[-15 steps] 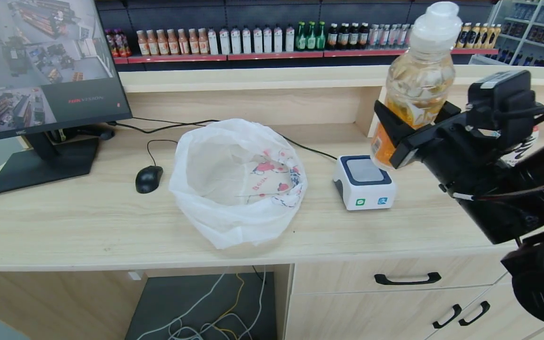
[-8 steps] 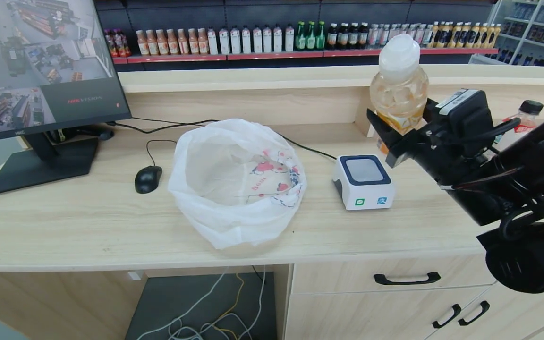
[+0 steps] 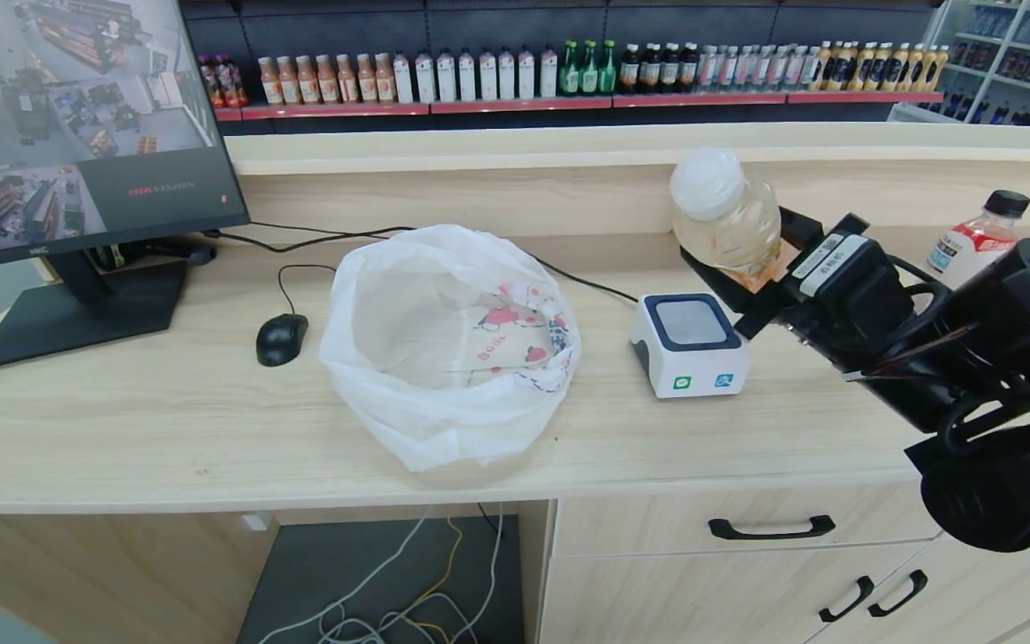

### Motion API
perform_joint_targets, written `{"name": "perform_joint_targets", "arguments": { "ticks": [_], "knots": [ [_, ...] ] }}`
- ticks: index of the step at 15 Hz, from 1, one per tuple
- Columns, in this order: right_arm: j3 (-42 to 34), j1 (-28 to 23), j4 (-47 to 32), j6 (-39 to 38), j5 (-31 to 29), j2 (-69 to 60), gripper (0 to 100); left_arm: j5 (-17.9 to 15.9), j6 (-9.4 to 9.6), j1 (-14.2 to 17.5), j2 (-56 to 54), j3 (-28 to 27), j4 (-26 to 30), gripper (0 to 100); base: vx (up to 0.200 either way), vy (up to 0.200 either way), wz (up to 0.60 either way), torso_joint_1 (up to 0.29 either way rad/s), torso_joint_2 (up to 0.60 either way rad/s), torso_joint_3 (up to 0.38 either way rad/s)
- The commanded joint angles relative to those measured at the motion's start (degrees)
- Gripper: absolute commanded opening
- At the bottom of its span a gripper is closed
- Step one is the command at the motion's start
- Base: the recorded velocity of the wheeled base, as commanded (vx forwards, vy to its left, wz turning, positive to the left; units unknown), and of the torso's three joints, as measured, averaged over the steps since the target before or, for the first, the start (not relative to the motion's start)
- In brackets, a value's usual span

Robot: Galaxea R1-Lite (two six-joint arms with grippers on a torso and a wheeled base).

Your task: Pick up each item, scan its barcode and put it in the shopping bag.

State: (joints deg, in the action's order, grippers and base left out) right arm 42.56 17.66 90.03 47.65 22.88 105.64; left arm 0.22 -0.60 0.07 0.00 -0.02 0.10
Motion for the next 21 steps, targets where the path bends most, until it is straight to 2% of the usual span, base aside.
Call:
{"name": "perform_joint_targets", "arguments": {
  "ticks": [1,7,11,16,21],
  "knots": [
    [0.16,0.00,-0.03,1.04,0.76,0.79,0,0.04,-0.02,0.01,0.00,0.02,-0.01,100,0.000,0.000,0.00,0.000,0.00,0.000],
    [4.99,-1.23,-0.03,4.11,10.96,5.10,0,0.04,-0.02,0.01,0.00,0.02,-0.01,100,0.000,0.000,0.00,0.000,0.00,0.000],
    [4.99,-4.13,-0.03,8.33,18.25,6.24,0,0.04,-0.02,0.01,0.00,0.02,-0.01,100,0.000,0.000,0.00,0.000,0.00,0.000],
    [4.02,-4.30,-0.03,12.46,22.38,7.91,0,0.04,-0.02,0.01,0.00,-0.06,-0.01,100,0.000,0.000,0.00,0.000,0.00,0.000],
    [4.29,-4.39,-0.03,14.84,23.26,9.41,0,0.04,-0.02,0.01,0.00,-0.06,-0.01,100,0.000,0.000,0.00,0.000,0.00,0.000]
  ]
}}
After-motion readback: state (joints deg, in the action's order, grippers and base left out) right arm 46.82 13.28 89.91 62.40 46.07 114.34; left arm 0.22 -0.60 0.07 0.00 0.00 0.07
